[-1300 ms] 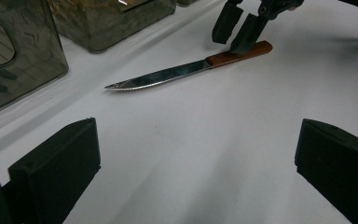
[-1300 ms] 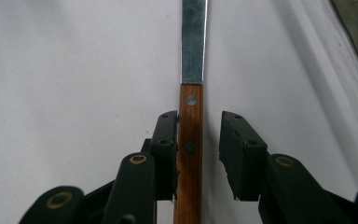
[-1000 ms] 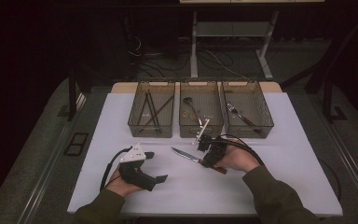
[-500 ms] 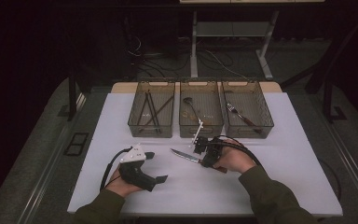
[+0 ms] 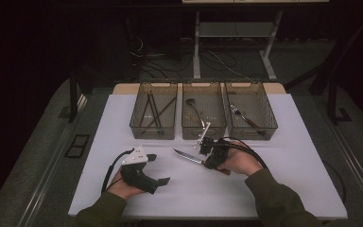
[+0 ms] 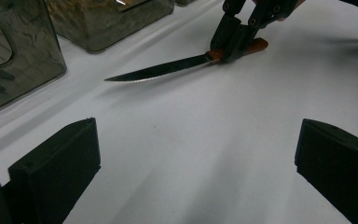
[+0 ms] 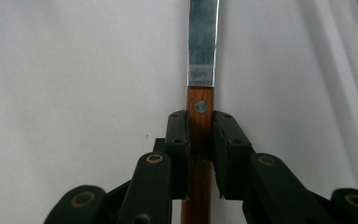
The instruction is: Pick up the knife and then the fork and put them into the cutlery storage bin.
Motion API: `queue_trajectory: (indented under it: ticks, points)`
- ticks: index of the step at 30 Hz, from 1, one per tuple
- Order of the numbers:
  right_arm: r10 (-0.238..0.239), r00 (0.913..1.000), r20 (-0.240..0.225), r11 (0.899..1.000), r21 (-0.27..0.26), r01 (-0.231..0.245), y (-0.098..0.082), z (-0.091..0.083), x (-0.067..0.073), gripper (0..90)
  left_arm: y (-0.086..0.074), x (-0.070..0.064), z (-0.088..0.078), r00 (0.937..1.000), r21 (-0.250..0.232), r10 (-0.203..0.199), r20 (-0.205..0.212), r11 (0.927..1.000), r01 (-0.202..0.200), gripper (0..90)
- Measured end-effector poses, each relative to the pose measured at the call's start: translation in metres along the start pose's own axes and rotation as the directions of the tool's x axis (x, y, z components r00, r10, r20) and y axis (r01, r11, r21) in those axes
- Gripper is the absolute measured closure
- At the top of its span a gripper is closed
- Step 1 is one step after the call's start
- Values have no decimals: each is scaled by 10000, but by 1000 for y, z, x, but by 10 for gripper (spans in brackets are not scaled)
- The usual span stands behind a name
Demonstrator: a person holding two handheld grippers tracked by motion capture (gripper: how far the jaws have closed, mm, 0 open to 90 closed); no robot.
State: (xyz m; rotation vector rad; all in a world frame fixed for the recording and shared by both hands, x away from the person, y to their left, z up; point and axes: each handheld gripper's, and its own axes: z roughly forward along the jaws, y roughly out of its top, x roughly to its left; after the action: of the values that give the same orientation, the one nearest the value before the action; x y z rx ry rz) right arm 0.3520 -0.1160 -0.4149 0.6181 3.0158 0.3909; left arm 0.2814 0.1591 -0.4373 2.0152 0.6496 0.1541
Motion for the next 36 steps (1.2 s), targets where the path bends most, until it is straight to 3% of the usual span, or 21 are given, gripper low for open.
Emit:
queue_trajectory:
  ticks: [12,21,26,32,36]
  points:
    - [410,9987,-305,9942,-986,-438,-17,-14,-9,773,0,0,0,10000,7,-22,6,10000,22,0]
    - [690,9964,-498,9750,-2080,-779,-35,-24,-16,773,0,1,0,10000,11,-20,37,10000,20,0]
    - [901,9947,-494,9584,-2675,-1001,-47,-29,-20,773,0,1,0,10000,7,-23,64,10000,23,0]
    - [1166,9903,-760,9219,-3627,-1364,-63,-39,-25,773,0,0,0,10000,1,-10,58,10000,10,0]
    - [1374,9875,-775,9046,-3963,-1570,-71,-43,-28,773,0,0,0,10000,39,38,74,10000,-38,0]
